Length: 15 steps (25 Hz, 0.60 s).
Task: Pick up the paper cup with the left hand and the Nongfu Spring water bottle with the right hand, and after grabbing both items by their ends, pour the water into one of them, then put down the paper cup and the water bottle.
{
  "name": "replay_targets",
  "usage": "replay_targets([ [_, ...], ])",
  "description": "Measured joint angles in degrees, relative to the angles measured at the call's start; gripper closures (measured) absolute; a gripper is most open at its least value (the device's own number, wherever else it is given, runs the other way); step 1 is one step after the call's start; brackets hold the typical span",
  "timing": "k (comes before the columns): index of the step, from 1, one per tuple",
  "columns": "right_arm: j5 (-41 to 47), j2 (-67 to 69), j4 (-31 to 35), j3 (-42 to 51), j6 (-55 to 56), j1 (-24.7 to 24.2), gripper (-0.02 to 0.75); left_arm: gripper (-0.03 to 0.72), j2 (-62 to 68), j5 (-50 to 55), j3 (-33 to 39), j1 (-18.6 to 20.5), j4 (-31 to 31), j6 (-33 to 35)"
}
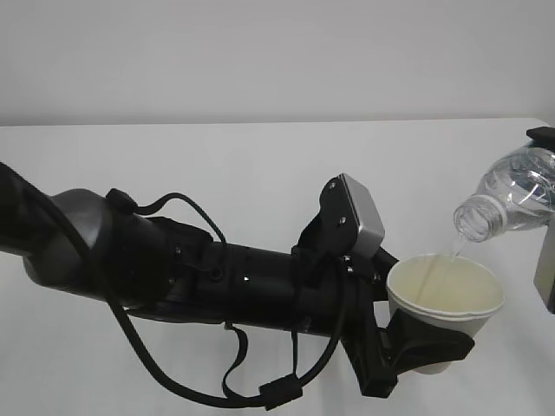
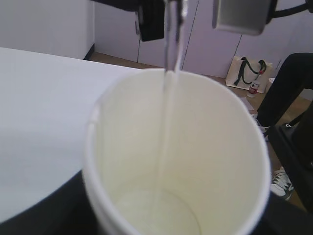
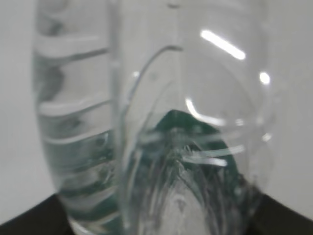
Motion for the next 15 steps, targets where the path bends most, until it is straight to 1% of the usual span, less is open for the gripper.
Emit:
replay_targets([
  [15, -0.1, 0.0, 0.0, 0.0, -0.2, 0.0, 0.311, 0.216, 0.0, 0.1, 0.0, 0.0, 0.0, 0.0],
])
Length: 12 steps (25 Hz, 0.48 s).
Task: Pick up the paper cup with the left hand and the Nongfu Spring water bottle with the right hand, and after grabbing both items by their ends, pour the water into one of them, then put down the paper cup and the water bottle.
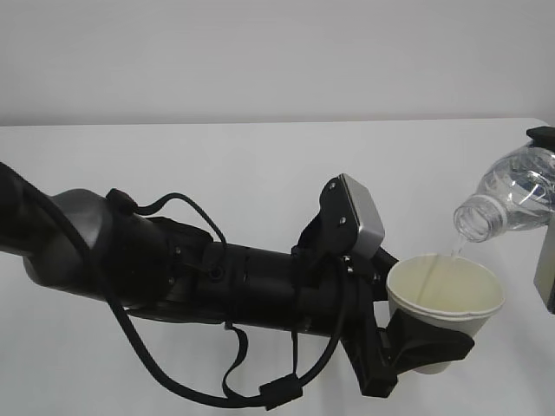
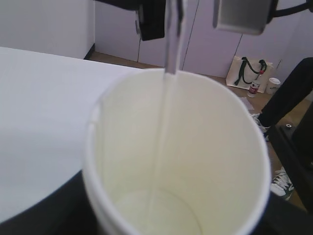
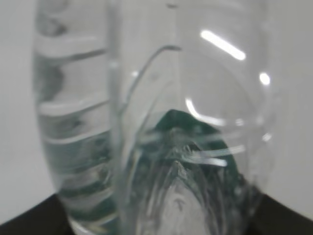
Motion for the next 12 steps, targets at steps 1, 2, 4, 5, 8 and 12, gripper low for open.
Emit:
replay_targets([
  [1, 0.0, 0.0, 0.0, 0.0, 0.0, 0.0, 0.311, 0.216, 0.0, 0.0, 0.0, 0.0, 0.0, 0.0],
  [2, 0.0, 0.0, 0.0, 0.0, 0.0, 0.0, 0.311, 0.216, 0.0, 0.0, 0.0, 0.0, -0.1, 0.0],
  [4, 0.0, 0.0, 0.0, 0.0, -0.1, 0.0, 0.311, 0.216, 0.0, 0.0, 0.0, 0.0, -0.1, 0.0],
  [5, 0.0, 0.0, 0.0, 0.0, -0.1, 0.0, 0.311, 0.216, 0.0, 0.0, 0.0, 0.0, -0.2, 0.0],
  [8, 0.0, 0.0, 0.0, 0.0, -0.3, 0.0, 0.311, 0.216, 0.0, 0.0, 0.0, 0.0, -0.2, 0.0],
  [12, 0.0, 0.0, 0.0, 0.0, -0.5, 0.0, 0.311, 0.216, 0.0, 0.0, 0.0, 0.0, -0.2, 0.0],
])
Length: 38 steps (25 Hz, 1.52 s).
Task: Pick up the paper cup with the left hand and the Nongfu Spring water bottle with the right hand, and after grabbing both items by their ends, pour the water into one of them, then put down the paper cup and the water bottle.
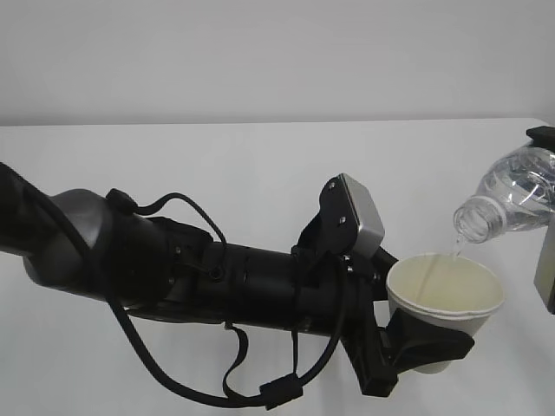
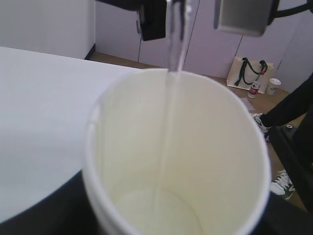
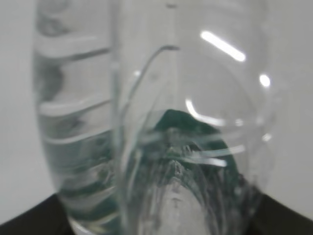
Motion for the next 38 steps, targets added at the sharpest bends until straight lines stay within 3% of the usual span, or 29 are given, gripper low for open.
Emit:
replay_targets([
  [38, -0.3, 0.0, 0.0, 0.0, -1.2, 0.0, 0.311, 0.216, 0.1, 0.0, 0.0, 0.0, -0.2, 0.0],
])
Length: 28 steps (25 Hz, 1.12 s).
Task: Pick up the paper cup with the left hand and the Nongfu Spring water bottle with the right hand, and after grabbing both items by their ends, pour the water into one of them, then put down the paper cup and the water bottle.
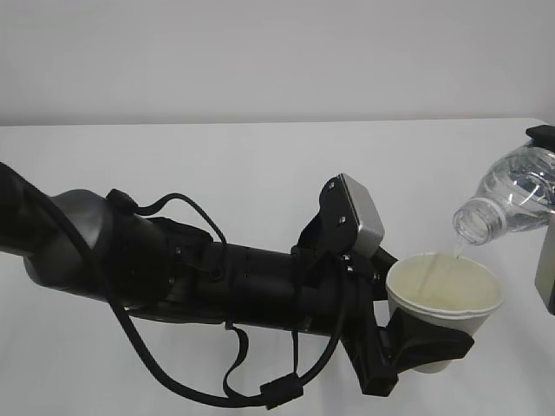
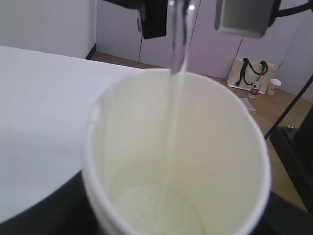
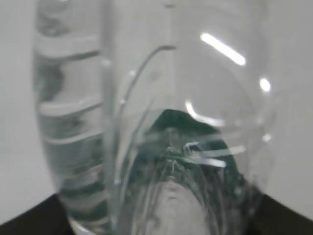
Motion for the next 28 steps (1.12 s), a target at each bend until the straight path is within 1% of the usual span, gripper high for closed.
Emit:
replay_targets([
  [28, -0.3, 0.0, 0.1, 0.0, -0.4, 0.0, 0.311, 0.216, 0.0, 0.0, 0.0, 0.0, -0.1, 0.0],
])
